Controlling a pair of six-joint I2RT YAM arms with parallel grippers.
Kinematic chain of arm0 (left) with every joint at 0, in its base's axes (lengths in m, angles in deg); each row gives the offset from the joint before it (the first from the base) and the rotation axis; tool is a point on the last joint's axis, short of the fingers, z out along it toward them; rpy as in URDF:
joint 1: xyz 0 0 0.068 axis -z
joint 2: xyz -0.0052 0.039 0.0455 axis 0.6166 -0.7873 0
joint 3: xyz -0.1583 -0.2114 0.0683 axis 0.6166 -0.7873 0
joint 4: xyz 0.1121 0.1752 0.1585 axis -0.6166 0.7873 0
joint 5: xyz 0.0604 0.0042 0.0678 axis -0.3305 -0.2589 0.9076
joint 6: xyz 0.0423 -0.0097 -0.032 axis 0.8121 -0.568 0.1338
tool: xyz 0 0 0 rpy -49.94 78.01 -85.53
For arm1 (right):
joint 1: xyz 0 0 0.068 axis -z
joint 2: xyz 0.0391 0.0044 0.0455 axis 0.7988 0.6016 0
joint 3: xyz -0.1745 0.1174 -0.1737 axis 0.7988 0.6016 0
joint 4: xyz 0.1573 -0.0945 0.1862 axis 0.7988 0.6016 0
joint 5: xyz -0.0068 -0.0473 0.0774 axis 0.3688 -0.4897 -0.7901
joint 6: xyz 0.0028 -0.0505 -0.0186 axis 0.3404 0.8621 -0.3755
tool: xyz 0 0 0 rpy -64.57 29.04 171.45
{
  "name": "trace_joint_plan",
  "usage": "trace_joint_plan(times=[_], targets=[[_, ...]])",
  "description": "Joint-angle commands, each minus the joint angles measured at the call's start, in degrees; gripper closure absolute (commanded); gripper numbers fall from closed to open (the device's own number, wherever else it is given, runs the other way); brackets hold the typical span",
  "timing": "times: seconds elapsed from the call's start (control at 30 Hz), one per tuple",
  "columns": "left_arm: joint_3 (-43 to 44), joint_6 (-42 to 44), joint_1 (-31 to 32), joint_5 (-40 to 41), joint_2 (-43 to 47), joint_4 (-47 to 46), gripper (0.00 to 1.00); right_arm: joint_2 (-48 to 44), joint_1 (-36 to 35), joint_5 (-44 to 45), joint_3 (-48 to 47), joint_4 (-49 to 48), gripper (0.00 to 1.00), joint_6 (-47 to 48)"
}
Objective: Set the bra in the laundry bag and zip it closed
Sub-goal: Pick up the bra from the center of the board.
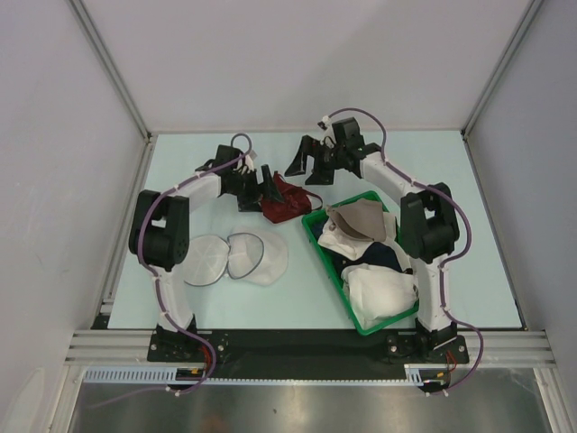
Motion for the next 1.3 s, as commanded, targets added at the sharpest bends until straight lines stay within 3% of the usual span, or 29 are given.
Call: trace_joint_plan(times=[0.0, 0.17, 0.37, 0.47, 0.5, 0.73, 0.83, 0.9, 1.27], targets=[[1.8, 0.2, 0.1, -0.3, -0.7, -1.0, 0.06, -1.8, -0.5, -1.9, 1.5, -2.8, 0.0, -0.2], [2.5, -0.4, 0.3, -1.5, -2.6, -1.7, 0.08, -3.8, 0.4, -0.3, 3.7, -3.0, 0.0, 0.3], [3.1, -2.0, 0.5, 0.0, -3.9, -3.0, 0.19, -5.3, 0.7, 1.1, 6.6, -3.0, 0.0, 1.5], [3.3, -3.4, 0.8, 0.3, -4.7, -4.3, 0.34, -6.6, 0.8, 1.5, 8.0, -3.9, 0.0, 1.4], [3.3, -3.8, 0.9, 0.2, -5.0, -4.6, 0.43, -7.4, 0.9, 1.8, 8.7, -4.1, 0.0, 1.4], [4.2, -4.5, 1.0, 0.6, -6.0, -5.8, 0.73, -13.1, 0.0, 6.3, 11.8, -1.6, 0.0, 4.5], [4.7, -4.5, 0.8, -0.1, -6.0, -5.8, 0.95, -16.4, -0.8, 10.8, 13.9, 0.9, 0.0, 5.5], [4.5, -4.9, 0.2, -1.7, -5.6, -6.5, 1.0, -18.3, -1.1, 12.1, 15.1, 1.3, 0.0, 5.9], [-2.9, -8.9, -7.3, -8.0, 9.5, -7.5, 1.0, -31.5, -4.6, 19.7, 23.9, 4.5, 0.0, 8.3]])
